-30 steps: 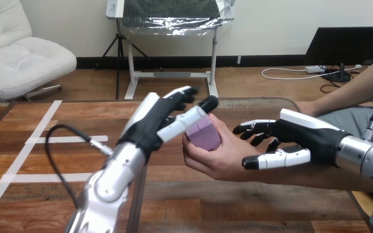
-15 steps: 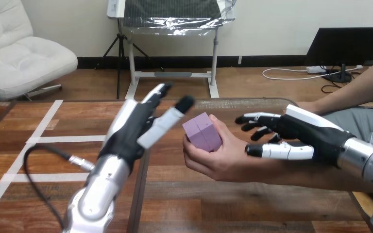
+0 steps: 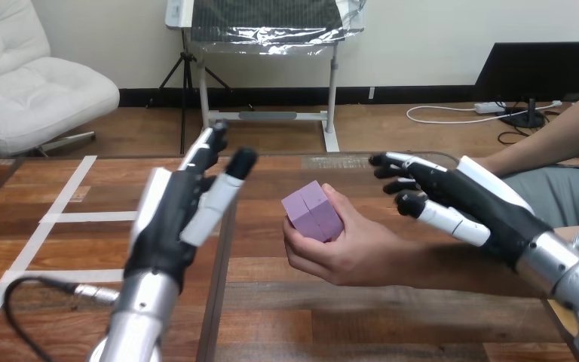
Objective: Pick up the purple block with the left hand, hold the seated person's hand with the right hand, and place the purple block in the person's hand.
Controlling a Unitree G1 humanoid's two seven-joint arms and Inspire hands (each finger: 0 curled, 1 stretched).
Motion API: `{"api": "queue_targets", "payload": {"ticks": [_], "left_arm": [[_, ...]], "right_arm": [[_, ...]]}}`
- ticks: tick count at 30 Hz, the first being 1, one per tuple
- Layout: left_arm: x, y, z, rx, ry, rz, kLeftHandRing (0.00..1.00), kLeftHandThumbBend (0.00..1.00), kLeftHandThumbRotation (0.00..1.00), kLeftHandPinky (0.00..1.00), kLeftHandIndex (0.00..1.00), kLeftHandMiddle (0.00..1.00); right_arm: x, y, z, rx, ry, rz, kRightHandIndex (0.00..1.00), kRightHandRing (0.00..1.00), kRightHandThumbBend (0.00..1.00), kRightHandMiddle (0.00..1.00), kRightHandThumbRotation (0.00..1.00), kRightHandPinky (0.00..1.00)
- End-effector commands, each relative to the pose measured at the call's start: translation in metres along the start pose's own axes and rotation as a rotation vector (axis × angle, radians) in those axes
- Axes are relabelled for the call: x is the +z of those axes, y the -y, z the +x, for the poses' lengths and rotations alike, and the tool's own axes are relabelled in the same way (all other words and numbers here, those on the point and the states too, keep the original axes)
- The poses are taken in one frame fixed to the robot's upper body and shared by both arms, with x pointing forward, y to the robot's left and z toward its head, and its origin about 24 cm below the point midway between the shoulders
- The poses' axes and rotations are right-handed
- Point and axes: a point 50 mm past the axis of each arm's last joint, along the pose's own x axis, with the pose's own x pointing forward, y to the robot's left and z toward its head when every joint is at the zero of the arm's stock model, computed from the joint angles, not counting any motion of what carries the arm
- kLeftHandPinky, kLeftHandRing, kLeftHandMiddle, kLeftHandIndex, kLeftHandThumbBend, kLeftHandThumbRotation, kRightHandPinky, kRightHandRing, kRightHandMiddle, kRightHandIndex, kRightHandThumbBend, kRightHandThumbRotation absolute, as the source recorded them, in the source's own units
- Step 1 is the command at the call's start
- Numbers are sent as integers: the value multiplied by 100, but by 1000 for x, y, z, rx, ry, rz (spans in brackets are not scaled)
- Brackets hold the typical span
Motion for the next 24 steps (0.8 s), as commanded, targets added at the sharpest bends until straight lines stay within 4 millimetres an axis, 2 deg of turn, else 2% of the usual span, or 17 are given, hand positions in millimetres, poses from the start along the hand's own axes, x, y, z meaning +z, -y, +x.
{"api": "queue_targets", "payload": {"ticks": [1, 7, 13, 23, 24], "left_arm": [[30, -12, -8, 82, 166, -30, 90, 80, 100, 85, 89, 89], [41, -21, -27, 117, 238, -74, 82, 71, 100, 75, 84, 85], [48, -28, -42, 125, 292, -104, 80, 65, 100, 71, 82, 84], [55, -36, -64, 156, 341, -159, 77, 67, 100, 63, 79, 80], [57, -38, -67, 155, 350, -166, 77, 71, 100, 60, 78, 80]], "right_arm": [[12, -2, 2, -99, 120, 103, 92, 87, 96, 89, 100, 75], [22, -14, -3, -196, 246, 265, 91, 89, 93, 90, 100, 81], [30, -23, -8, -257, 332, 334, 91, 89, 94, 90, 100, 83], [45, -37, -16, -327, 444, 472, 89, 90, 96, 90, 100, 87], [47, -39, -18, -338, 458, 481, 89, 89, 97, 89, 100, 86]]}}
